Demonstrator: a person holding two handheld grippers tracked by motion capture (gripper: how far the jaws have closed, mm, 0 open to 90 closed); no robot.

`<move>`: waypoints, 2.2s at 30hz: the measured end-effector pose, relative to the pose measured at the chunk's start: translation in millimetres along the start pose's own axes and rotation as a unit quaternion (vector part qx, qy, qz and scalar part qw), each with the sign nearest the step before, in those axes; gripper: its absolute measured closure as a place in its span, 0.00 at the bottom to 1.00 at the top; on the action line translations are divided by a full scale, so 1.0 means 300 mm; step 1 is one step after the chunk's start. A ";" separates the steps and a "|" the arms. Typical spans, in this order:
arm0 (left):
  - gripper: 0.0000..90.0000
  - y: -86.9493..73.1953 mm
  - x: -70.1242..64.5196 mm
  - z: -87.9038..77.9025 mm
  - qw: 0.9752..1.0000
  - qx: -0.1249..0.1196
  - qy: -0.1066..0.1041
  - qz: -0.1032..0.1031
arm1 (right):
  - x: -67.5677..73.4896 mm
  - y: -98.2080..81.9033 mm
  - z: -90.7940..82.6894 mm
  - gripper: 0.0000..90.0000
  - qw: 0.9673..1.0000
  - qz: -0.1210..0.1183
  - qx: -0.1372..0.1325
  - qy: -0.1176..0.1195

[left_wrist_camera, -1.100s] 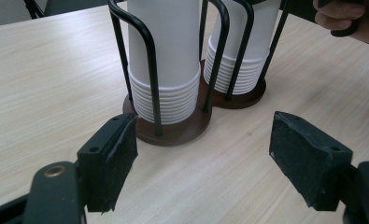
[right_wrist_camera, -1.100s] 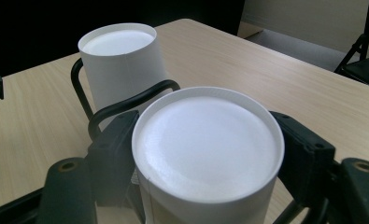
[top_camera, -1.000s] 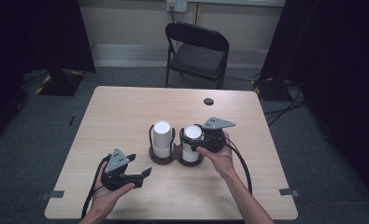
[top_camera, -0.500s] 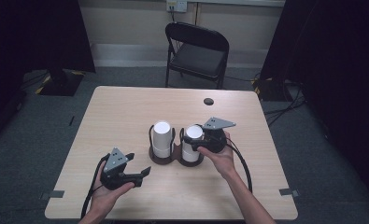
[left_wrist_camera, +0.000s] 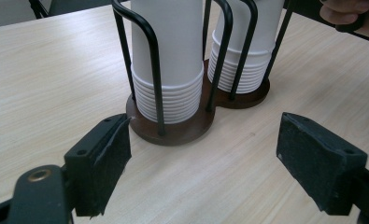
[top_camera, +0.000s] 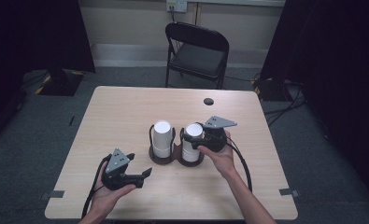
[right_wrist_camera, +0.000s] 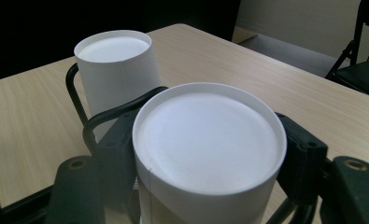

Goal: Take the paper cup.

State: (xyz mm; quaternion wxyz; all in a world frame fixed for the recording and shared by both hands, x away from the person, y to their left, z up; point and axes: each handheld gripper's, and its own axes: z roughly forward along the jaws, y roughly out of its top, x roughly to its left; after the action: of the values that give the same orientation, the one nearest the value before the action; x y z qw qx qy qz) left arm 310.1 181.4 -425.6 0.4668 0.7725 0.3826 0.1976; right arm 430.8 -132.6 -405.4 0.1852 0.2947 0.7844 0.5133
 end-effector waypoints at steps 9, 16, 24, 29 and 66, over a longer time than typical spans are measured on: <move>0.19 -0.002 -0.003 0.008 1.000 0.005 -0.008 -0.001 | 0.004 0.008 -0.004 0.37 1.000 0.002 -0.006 -0.005; 0.19 -0.002 -0.003 0.008 1.000 0.007 -0.001 -0.001 | 0.008 0.017 -0.010 0.37 1.000 0.004 -0.010 -0.007; 0.20 0.000 -0.006 0.008 1.000 0.007 -0.001 -0.003 | 0.012 0.028 -0.018 0.37 1.000 0.006 -0.014 -0.007; 0.21 -0.001 -0.006 0.009 1.000 0.007 -0.001 -0.002 | 0.012 0.031 -0.021 0.37 1.000 0.005 -0.018 -0.008; 0.26 -0.004 -0.005 0.009 1.000 0.011 -0.005 0.000 | 0.026 0.080 -0.069 0.37 0.998 0.015 -0.061 -0.023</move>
State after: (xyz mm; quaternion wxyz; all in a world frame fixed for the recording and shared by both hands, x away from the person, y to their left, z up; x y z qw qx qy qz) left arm 310.6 179.0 -427.9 0.4601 0.7786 0.3824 0.1894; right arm 419.2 -134.6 -375.0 0.2128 0.3068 0.7428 0.5557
